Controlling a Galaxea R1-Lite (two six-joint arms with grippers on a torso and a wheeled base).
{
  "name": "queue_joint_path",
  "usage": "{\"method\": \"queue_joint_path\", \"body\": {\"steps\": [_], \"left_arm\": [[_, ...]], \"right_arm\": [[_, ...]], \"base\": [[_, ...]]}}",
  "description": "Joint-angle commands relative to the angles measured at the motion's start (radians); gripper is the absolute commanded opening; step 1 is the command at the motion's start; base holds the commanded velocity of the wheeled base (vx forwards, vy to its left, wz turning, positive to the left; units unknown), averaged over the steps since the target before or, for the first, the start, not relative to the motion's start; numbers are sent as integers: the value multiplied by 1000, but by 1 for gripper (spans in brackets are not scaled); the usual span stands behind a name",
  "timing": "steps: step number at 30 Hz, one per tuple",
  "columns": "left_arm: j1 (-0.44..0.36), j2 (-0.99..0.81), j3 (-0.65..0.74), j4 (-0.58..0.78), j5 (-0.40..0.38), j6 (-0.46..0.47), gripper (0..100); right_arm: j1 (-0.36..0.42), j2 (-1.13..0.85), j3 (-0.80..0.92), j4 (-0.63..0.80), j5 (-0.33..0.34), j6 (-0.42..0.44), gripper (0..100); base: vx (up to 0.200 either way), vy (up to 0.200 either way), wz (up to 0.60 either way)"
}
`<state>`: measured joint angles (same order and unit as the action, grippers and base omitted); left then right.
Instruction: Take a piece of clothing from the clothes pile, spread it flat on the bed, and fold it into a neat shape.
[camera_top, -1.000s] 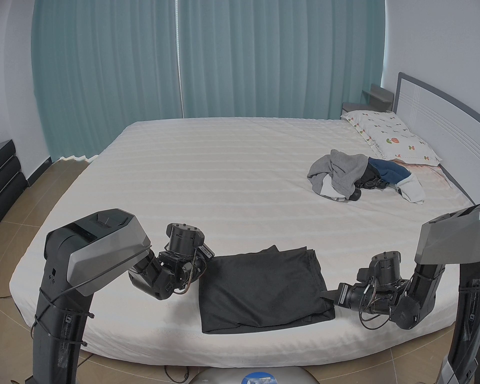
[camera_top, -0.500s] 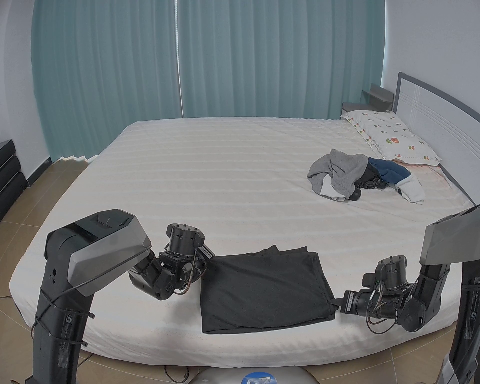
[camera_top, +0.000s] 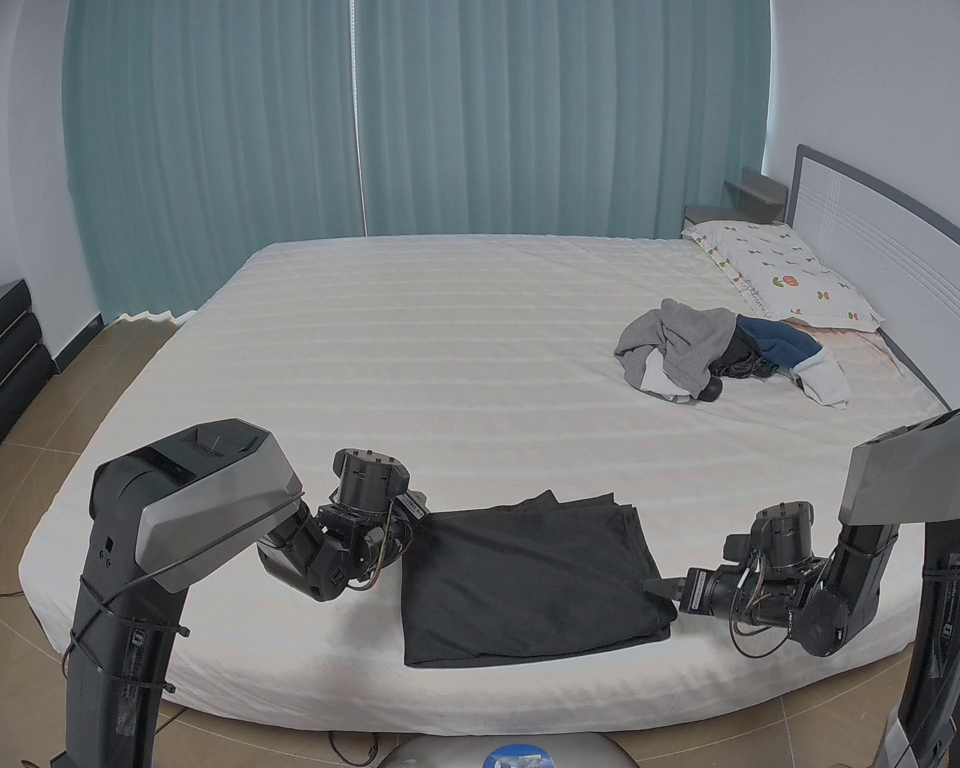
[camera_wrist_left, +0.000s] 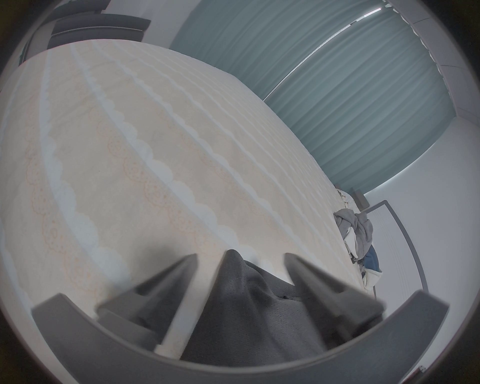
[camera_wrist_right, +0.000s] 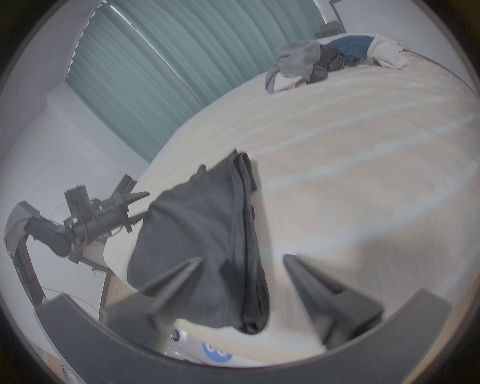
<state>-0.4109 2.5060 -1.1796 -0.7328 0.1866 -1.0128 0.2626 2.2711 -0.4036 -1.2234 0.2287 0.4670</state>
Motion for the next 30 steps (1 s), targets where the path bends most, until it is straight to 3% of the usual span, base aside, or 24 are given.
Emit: {"method": "queue_joint_path", "body": {"steps": [1, 6, 16, 17, 21, 30], "left_arm": [[4, -12, 15, -4, -6, -13, 100], [7, -35, 47, -23, -6, -56, 100], [9, -44, 84, -71, -10, -63, 100], [10, -45, 84, -70, -10, -67, 100], [9, -44, 86, -70, -10, -66, 100], [9, -42, 84, -71, -10, -64, 100]], "right_arm": [[-26, -33, -90, 4, 0, 32, 100], [-23, 64, -282, 10, -6, 171, 100], [37, 205, -561, 136, -9, 228, 100], [50, 225, -592, 133, -34, 228, 100], [63, 245, -627, 140, -65, 229, 100], [53, 288, -653, 139, -65, 226, 100]], "base": [[0, 0, 0], [0, 0, 0], [0, 0, 0], [0, 0, 0], [0, 0, 0], [0, 0, 0]]}}
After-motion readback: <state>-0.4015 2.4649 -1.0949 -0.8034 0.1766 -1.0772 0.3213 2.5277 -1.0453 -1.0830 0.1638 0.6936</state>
